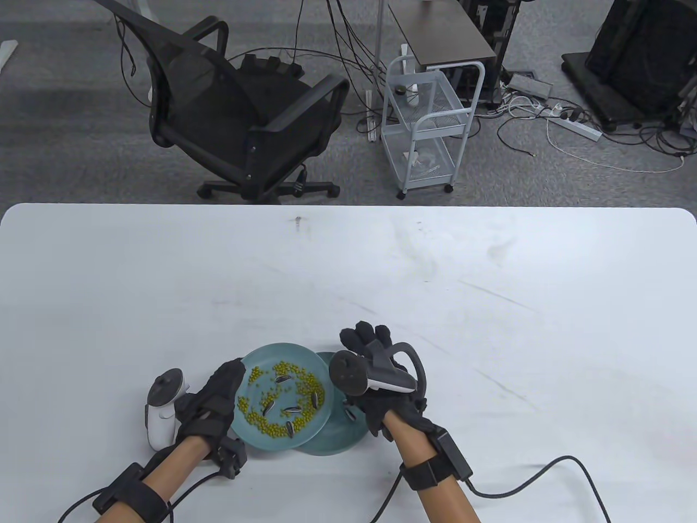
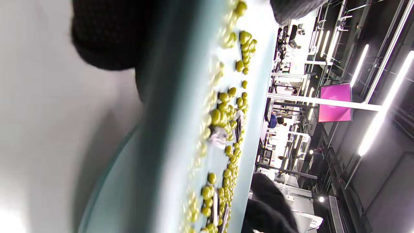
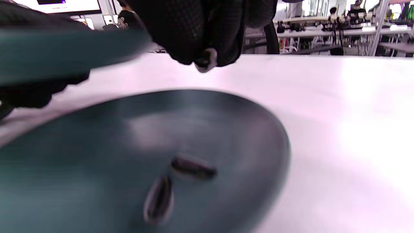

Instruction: Pick sunflower seeds with hand pinch into plate

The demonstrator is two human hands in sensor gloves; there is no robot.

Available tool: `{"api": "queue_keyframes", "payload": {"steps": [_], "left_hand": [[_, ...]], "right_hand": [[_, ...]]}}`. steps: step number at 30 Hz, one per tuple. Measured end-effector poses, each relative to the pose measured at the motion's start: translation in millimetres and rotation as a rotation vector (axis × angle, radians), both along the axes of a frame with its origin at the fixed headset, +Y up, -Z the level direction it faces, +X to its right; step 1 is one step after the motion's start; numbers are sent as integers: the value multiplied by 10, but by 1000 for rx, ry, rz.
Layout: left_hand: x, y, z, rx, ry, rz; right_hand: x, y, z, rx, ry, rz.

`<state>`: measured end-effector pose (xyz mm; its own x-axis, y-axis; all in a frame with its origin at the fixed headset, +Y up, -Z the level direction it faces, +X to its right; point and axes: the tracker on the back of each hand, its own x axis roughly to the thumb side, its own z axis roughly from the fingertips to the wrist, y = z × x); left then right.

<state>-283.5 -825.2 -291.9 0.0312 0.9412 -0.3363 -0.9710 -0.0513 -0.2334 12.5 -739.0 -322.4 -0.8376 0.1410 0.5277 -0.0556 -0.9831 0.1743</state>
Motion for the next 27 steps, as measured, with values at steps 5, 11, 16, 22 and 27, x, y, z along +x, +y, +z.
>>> {"api": "queue_keyframes", "payload": {"steps": [5,11,16,22,27], "left_hand": [[1,0,8,12,-8,-8],[7,-6,10,21,-13,-21],[9,-1,12,21,-14,-14],[14,9,15,22,-14,-10],[17,7,14,23,-17,-13]], "right_hand": [[-9,-229,21,-48,-7,10],[13,-269,34,-18,-13,37],[38,-223,50,41,-39,20],[64,-190,56,33,-49,3],[82,-189,51,21,-58,-4]]}}
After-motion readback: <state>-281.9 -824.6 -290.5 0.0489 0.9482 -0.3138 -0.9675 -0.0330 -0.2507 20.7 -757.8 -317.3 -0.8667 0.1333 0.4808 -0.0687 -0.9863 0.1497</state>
